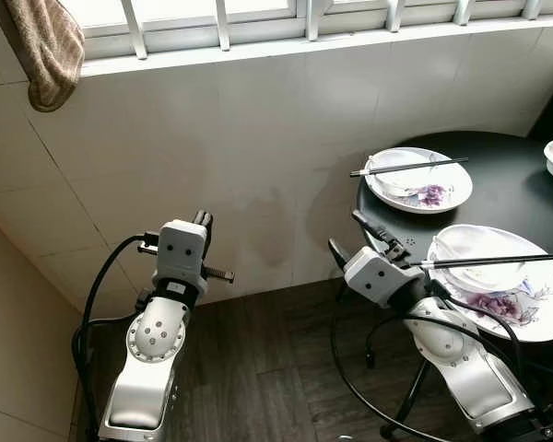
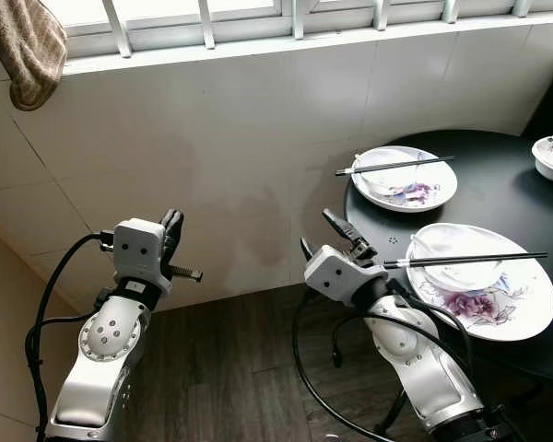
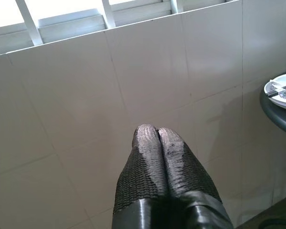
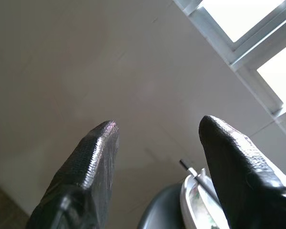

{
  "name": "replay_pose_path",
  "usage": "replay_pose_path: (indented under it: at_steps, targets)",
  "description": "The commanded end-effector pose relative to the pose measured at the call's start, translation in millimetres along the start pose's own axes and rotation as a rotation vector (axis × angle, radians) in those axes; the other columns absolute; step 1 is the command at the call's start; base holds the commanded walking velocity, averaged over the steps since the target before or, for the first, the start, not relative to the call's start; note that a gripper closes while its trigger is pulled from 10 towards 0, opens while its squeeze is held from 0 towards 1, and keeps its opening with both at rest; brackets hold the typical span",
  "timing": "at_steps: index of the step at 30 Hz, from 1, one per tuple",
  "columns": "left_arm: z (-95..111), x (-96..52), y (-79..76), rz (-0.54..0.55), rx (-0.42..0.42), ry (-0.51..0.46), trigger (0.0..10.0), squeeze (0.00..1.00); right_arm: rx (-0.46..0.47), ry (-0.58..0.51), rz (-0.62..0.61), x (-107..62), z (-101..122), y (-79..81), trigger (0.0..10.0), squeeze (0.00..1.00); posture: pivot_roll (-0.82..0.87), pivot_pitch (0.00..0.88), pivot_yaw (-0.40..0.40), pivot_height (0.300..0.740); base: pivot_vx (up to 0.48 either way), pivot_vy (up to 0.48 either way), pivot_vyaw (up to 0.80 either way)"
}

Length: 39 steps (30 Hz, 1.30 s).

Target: Kitchen organization

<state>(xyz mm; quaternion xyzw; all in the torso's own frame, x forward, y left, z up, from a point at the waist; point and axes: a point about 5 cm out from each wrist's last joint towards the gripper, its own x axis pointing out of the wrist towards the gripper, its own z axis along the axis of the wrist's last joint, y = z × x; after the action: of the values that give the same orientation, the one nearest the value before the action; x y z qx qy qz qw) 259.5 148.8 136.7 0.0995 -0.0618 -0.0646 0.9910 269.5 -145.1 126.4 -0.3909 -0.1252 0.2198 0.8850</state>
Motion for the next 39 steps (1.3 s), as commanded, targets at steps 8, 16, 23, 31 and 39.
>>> replay_pose_path:
  at_steps: [8, 16, 23, 31, 39]
  targets:
    - [-2.8, 1.4, -3.1, -0.014, -0.005, 0.013, 10.0, 0.00, -0.255, 0.325, -0.037, -10.8, -44.1, -21.5, 10.0, 0.02, -0.05, 0.025, 0.015, 0.740, 0.000, 0.000, 0.00]
    - [-2.8, 1.8, -3.6, -0.016, -0.006, 0.014, 10.0, 0.00, -0.213, 0.347, 0.032, -11.6, -45.7, -4.2, 10.0, 0.00, -0.04, 0.028, 0.013, 0.740, 0.000, 0.000, 0.00]
    - [-3.1, 2.0, -3.5, -0.014, -0.010, 0.016, 10.0, 0.00, -0.243, 0.409, 0.032, -15.5, -54.8, -6.0, 10.0, 0.00, -0.05, 0.029, 0.012, 0.740, 0.000, 0.000, 0.00]
    - [-3.6, 2.5, -4.0, -0.017, -0.014, 0.017, 10.0, 0.00, -0.266, 0.474, -0.017, -20.2, -62.3, -15.7, 10.0, 0.00, -0.05, 0.030, 0.015, 0.740, 0.000, 0.000, 0.00]
    - [-4.1, 2.5, -4.5, -0.018, -0.014, 0.019, 10.0, 0.00, -0.278, 0.535, -0.038, -24.8, -69.8, -16.6, 10.0, 0.00, -0.05, 0.028, 0.014, 0.740, 0.000, 0.000, 0.00]
